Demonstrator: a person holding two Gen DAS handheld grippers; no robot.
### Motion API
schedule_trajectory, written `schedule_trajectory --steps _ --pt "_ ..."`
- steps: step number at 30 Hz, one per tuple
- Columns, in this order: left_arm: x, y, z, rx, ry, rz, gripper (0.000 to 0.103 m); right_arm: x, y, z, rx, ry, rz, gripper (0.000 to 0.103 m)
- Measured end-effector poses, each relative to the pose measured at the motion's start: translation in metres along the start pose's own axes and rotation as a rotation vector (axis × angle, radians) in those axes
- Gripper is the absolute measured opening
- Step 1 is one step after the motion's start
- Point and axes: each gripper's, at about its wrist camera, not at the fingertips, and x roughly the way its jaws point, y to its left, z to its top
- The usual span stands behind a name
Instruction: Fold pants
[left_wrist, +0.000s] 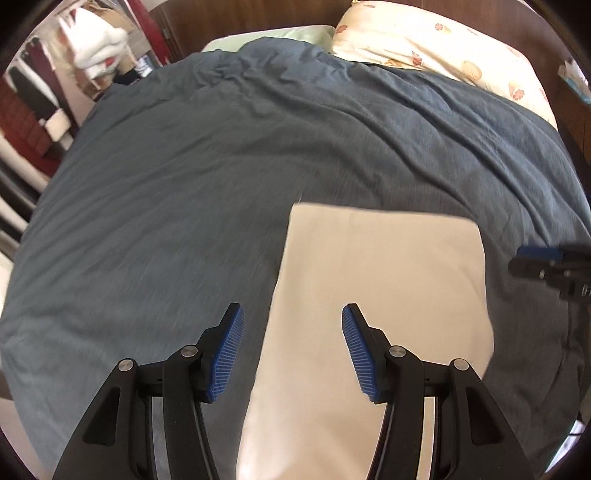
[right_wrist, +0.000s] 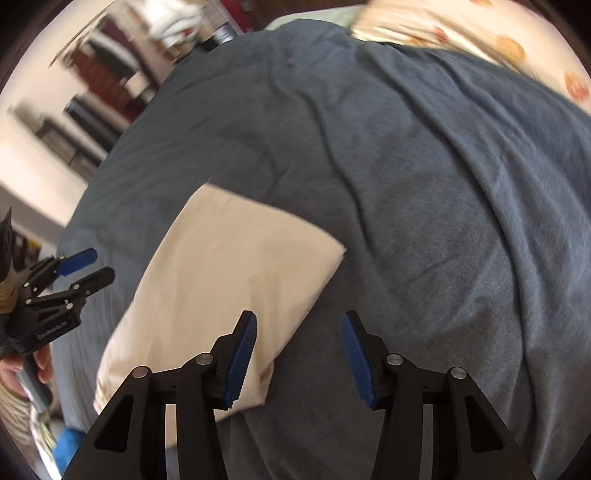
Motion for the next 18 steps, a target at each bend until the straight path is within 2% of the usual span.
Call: schedule_trajectory --steps 2,9,18 --pt "0.014 -0.002 0.012 0.019 0.005 -0.017 0.054 0.009 -0.009 0.003 0.046 0.001 0.018 0.044" --pt "0.054 -0.007 0.041 0.095 0.056 -0.069 0.054 0.035 -0.025 0.007 0.117 0.016 0.073 0.042" --pt "0.1 -0.001 0.075 0.099 0.099 -0.151 0.054 0.058 -0.028 0.017 0.208 0.012 0.082 0.042"
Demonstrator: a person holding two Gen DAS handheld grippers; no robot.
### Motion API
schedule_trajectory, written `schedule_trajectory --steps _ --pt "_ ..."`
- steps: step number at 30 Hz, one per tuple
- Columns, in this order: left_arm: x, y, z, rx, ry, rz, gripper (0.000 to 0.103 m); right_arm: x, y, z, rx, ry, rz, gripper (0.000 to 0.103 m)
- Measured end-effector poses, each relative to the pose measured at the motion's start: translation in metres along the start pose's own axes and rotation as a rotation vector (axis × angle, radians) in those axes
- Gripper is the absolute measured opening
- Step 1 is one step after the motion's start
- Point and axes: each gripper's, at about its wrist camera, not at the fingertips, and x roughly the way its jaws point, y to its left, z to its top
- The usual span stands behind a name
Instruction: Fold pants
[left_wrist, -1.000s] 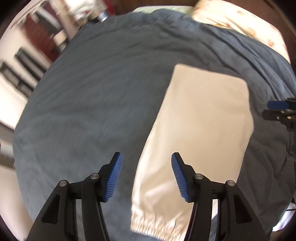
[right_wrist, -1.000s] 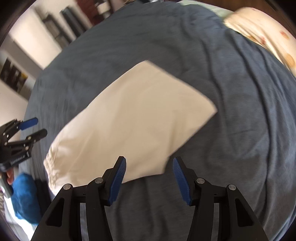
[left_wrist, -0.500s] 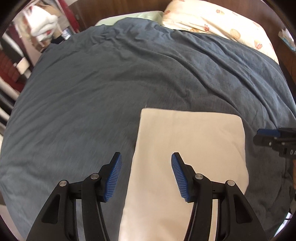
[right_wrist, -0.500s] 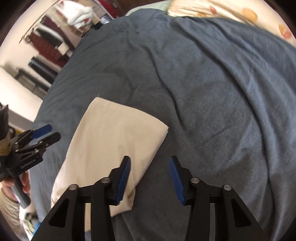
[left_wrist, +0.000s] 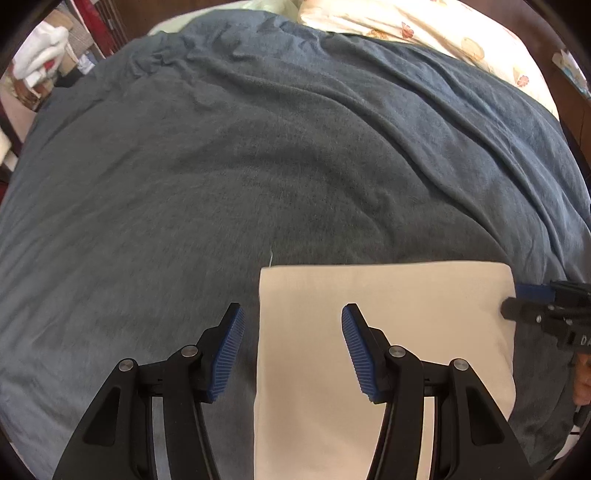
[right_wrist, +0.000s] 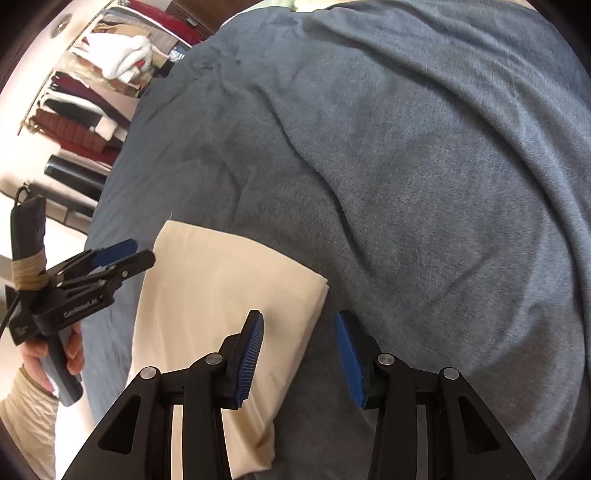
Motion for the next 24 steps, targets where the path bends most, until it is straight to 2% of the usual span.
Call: schedule_trajectory --steps 4,19,21,23,24 --pt "0.02 0.002 0.004 0.014 0.044 -0.019 0.049 0.007 0.0 0.004 0.012 0.006 -0.007 0.041" --pt "0.06 0.016 0.005 0.02 0.106 -0.109 0.048 0.033 -0.001 0.003 0.007 0.04 -0.044 0.039" --pt "0.063 0.016 0.006 0.017 0.107 -0.124 0.045 0.037 -0.001 0.004 0.009 0.044 -0.044 0.039" --pt "0.065 0.016 0.007 0.012 0.115 -0.157 0.031 0.041 0.0 0.005 0.008 0.045 -0.043 0.039" --pt "0.066 0.017 0.007 0.008 0.119 -0.175 0.028 0.042 0.002 0.005 0.006 0.045 -0.042 0.038"
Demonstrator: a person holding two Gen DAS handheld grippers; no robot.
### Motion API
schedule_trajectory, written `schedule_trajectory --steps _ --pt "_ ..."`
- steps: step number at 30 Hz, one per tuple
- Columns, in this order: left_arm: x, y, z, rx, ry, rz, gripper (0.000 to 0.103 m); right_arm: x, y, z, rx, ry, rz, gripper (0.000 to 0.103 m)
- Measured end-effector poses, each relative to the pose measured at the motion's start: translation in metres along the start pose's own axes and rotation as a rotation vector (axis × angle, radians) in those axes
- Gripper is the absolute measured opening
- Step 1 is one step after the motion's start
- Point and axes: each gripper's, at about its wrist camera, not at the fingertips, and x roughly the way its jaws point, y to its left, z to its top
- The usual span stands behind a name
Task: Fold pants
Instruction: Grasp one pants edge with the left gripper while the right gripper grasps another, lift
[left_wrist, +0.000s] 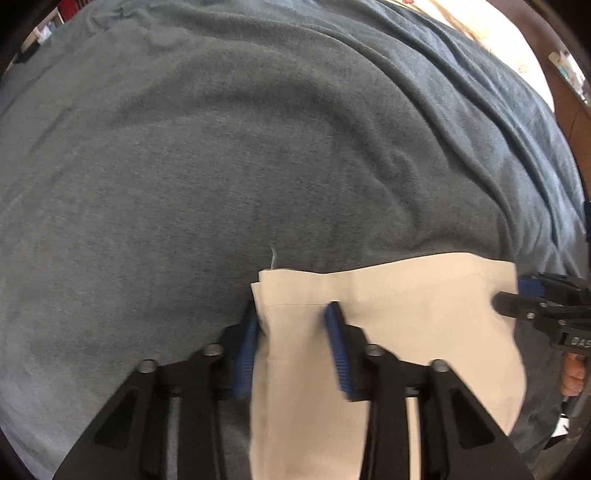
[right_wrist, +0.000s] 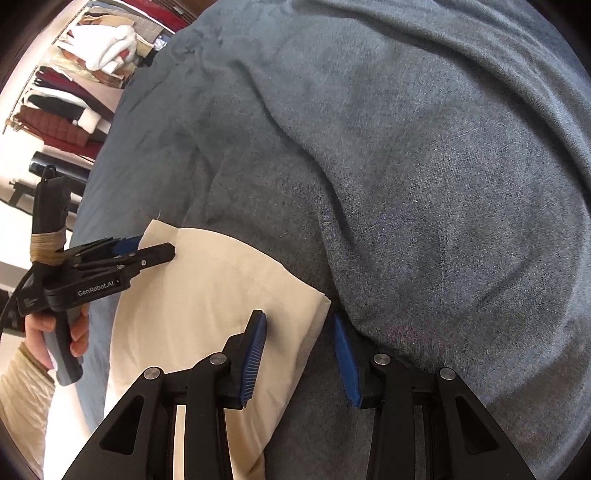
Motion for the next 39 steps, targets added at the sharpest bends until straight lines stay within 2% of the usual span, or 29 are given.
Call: schedule_trajectory --steps 2,4,7,12,25,32,39 --pt "0.003 -0.002 0.001 -0.001 0.009 -0.03 0.017 0.001 0.001 0.002 -0.002 -0.001 0.004 0.034" --pt "0.003 -0.005 0.002 0.004 0.014 -0.034 0.013 0.001 -0.001 0.002 0.002 -0.002 0.011 0.026" --pt "-0.003 -0.012 0.005 0.018 0.002 -0.011 0.011 -0.002 -0.003 0.005 0.001 -0.006 0.025 0.016" --pt "-0.03 -0.02 0.005 0.008 -0.062 0.027 0.01 -0.016 0.006 0.008 -0.069 -0.032 0.03 0.01" --pt "-0.127 -0.044 -0.017 0.028 -0.219 0.089 0.01 -0.093 0.038 0.012 -0.187 -0.16 0.083 0.009" --pt "-0.171 -0.053 -0.049 0.016 -0.267 0.149 0.01 -0.124 0.06 -0.006 -0.275 -0.184 0.105 0.009" --pt "-0.207 -0.053 -0.1 -0.031 -0.302 0.215 0.01 -0.154 0.102 -0.039 -0.403 -0.224 0.136 0.009"
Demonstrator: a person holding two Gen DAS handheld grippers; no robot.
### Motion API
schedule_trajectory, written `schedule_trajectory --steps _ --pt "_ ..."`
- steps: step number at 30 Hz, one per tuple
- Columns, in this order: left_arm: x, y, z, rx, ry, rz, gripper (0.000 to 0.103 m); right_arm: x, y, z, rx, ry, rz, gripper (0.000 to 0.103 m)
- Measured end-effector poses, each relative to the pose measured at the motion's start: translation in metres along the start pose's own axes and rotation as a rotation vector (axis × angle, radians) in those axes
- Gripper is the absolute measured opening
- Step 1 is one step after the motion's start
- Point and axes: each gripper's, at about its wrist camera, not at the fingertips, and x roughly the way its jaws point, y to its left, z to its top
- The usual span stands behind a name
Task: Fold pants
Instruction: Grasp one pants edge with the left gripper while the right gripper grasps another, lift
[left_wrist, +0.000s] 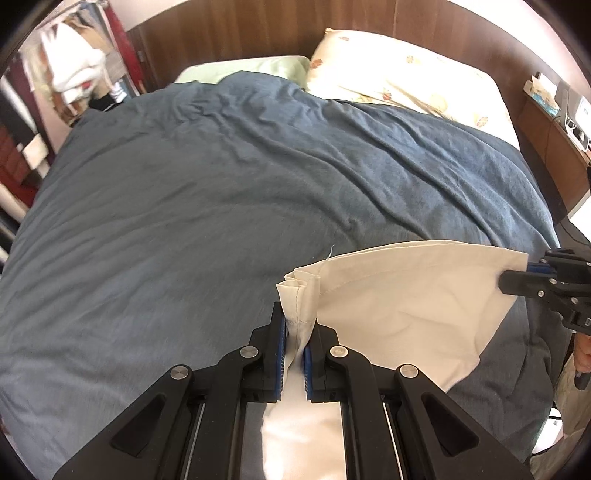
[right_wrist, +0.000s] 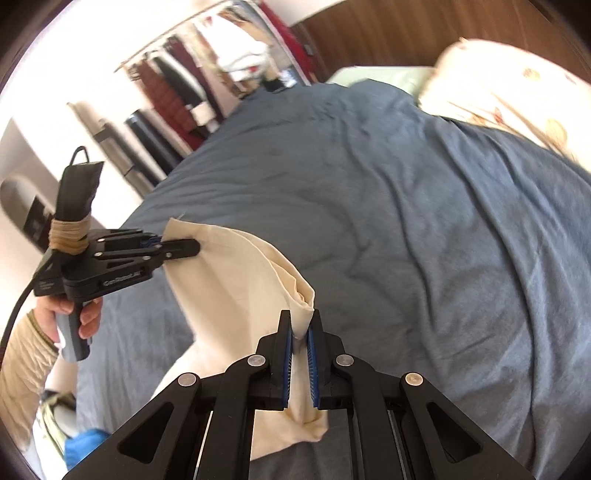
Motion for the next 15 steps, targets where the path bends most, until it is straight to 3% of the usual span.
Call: schedule_trajectory --steps 7,15 --pt "-0.037 0.012 -0.058 -0.06 -0.002 0.049 0.01 -0.009 0.055 -0.023 -0.089 0.025 0.066 0.009" --pt "-0.052 0.025 -0.136 -0.14 0.033 0.087 0.01 0.003 0.11 -0.067 -0.214 0.108 0.125 0.009"
